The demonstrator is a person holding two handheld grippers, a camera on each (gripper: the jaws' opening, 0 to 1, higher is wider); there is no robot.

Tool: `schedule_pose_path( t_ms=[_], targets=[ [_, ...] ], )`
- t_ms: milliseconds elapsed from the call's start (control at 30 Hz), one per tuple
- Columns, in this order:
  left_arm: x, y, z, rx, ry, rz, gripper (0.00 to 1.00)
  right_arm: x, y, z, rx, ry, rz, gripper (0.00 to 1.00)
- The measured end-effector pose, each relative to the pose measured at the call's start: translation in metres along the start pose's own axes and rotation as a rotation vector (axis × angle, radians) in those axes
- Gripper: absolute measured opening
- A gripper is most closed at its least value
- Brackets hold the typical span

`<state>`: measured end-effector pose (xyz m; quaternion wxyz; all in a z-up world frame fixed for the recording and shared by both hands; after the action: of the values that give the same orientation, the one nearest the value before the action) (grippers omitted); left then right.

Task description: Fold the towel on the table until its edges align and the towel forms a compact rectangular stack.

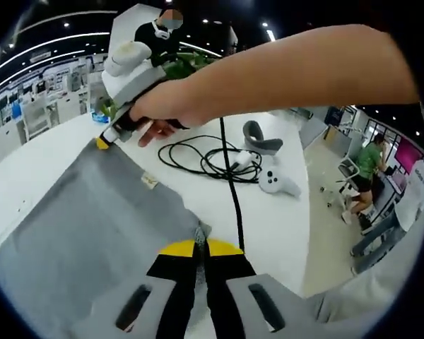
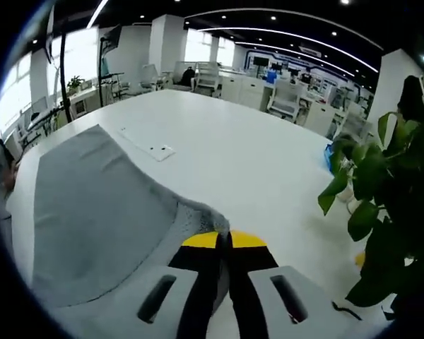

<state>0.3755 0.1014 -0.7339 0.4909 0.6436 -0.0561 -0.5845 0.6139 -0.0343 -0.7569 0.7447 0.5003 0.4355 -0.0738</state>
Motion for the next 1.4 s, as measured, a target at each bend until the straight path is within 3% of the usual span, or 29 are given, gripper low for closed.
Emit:
schedule_pose_path(
  t_ms=[500,767,1067,1400],
  targets=[
    [-0.011,0.028,0.013,-0.137,-0.081,0.140,0.03,-0.028,0.000,0.027,0.063,-0.023,0.044,0.01],
    [-0.024,0.043,0.013,-0.136,-0.085,0.204,0.03,-0.033,0.008,0.030,0.080,-0.039,0.072,0.01],
    [-0.044,0.044,0.006,-0.070,-0.029,0.222,0.03,-0.040,0.036,0.020,0.049,-0.039,0.074,0.01],
    [-0.088,0.044,-0.013,-0.029,0.044,0.276,0.03,-0.053,0.076,-0.002,0.052,-0.038,0.102,0.01]
  ],
)
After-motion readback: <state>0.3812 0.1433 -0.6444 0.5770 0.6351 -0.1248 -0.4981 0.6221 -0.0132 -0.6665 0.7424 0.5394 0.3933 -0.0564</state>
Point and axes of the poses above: the point that each gripper's makers call its tool centre point, and the gripper's own axes: x roughly forward along the fingers, z roughly to its right, y roughly out of its top, the point moved 10 cm from there along -x, roughly backward along the fingers, and after that the axes turned 9 degrees about -z, right-handed, at the moved point
